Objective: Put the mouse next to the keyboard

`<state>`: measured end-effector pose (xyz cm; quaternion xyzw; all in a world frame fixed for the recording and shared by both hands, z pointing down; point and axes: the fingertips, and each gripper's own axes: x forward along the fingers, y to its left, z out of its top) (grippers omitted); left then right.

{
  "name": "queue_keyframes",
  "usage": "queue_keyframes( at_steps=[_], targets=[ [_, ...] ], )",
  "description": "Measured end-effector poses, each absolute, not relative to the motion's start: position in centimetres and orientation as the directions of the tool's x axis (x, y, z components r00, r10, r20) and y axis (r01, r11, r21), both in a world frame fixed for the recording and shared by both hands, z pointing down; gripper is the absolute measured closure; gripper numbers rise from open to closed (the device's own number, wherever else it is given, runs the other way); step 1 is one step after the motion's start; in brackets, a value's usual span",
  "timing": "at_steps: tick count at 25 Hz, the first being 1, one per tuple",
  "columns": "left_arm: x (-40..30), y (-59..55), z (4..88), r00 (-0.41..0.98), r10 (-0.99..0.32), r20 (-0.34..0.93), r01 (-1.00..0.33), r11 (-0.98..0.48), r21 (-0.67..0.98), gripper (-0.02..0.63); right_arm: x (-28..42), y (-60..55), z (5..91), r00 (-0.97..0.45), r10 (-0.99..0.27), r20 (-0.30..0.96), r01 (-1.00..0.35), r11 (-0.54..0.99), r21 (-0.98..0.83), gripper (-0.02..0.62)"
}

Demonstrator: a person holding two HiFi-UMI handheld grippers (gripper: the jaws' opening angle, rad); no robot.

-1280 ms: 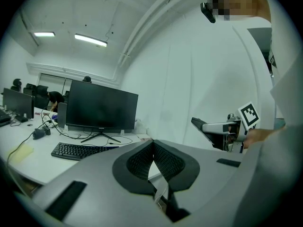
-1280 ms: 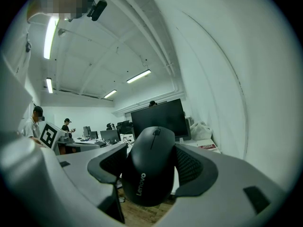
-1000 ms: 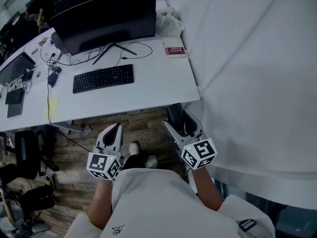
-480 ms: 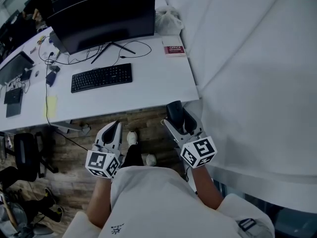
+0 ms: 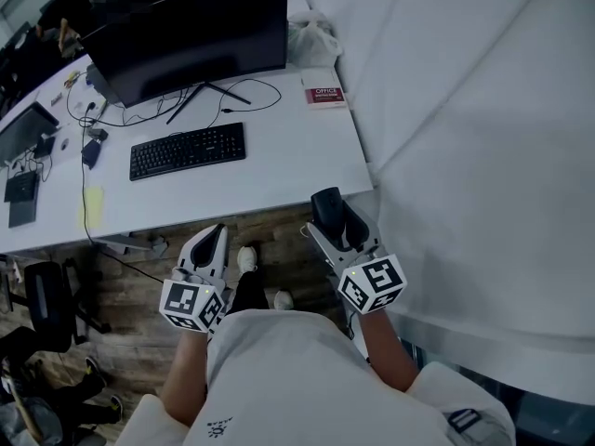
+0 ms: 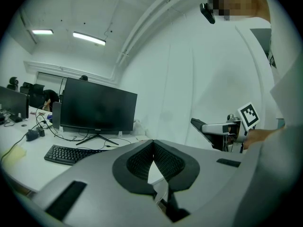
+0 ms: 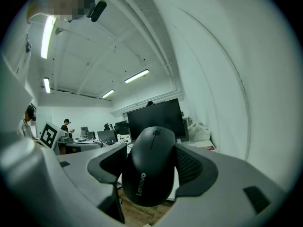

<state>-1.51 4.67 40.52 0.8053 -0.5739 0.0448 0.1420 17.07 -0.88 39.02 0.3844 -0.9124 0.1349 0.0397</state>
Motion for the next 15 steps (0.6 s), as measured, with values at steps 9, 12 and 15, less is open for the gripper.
queue_keyframes(
  at_steps=[9,12,15],
  targets=[
    [-2.7,2.7,40.9,0.356,-0.904,0.238,-0.931,-0.320,0.178,0.595,15.5,-2.4,39.3,-0.696,-0.695,0.183,-0.718,0.663,-0.213,0.270],
    [-3.3,1.8,41.0,0.361,-0.901,0.241,-0.929,-0.324,0.180,0.595,14.9,-3.2,39.3,-0.692,-0.697,0.187,-0.722,0.659,-0.212,0.270],
    [-3.8,0.7,41.1,0.366,-0.899,0.242,-0.927,-0.328,0.182,0.595,14.4,-4.1,39.3,-0.686,-0.702,0.191,-0.727,0.653,-0.211,0.270]
  ],
)
